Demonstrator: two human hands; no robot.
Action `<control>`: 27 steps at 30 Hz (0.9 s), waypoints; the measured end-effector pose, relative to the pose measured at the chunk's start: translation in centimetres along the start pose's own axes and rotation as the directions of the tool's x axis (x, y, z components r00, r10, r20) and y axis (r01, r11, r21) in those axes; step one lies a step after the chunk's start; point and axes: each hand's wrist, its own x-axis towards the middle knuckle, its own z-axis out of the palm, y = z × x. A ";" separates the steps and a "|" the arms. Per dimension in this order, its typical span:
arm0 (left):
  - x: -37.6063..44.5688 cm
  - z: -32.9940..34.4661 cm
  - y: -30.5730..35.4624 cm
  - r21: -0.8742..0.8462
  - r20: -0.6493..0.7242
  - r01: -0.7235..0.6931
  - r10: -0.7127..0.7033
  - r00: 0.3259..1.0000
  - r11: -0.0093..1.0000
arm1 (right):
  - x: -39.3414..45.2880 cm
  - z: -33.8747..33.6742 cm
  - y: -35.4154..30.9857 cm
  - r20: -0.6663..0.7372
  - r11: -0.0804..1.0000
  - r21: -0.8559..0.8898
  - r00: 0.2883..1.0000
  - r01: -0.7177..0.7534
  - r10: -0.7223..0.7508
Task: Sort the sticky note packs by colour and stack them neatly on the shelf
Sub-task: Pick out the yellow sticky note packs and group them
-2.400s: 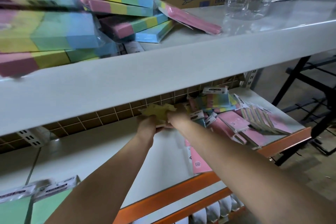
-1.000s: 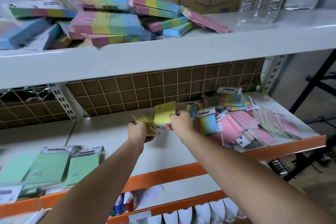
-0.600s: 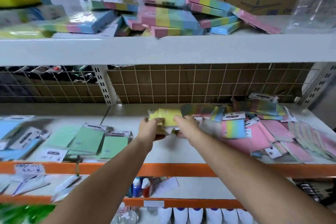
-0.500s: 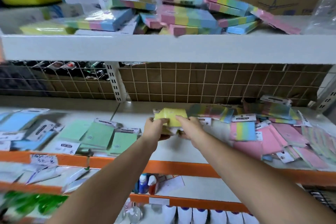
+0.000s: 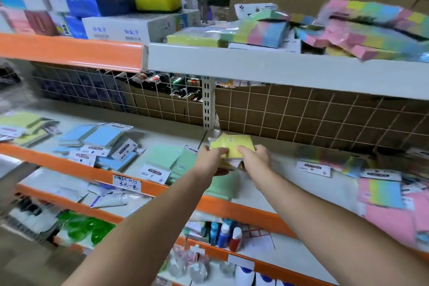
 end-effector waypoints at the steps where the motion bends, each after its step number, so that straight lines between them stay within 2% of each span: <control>1: 0.1 -1.2 0.3 0.002 -0.008 -0.006 0.006 1.000 1.000 | -0.6 1.0 -0.4 -0.001 1.000 -0.007 1.000 0.012 -0.012; 9: 0.0 -13.1 3.3 0.022 -0.025 -0.058 0.059 0.998 0.998 | -6.5 11.7 -3.6 -0.023 0.997 -0.022 0.996 0.080 -0.081; 17: 0.2 -25.0 5.1 0.041 -0.068 -0.064 0.066 0.995 0.997 | -11.9 22.4 -5.4 0.040 0.996 0.055 0.997 0.066 -0.068; 27: 1.8 -34.5 6.0 -0.021 -0.165 -0.078 0.074 0.984 0.997 | -14.7 31.3 -7.6 0.115 0.995 0.017 0.989 0.094 -0.096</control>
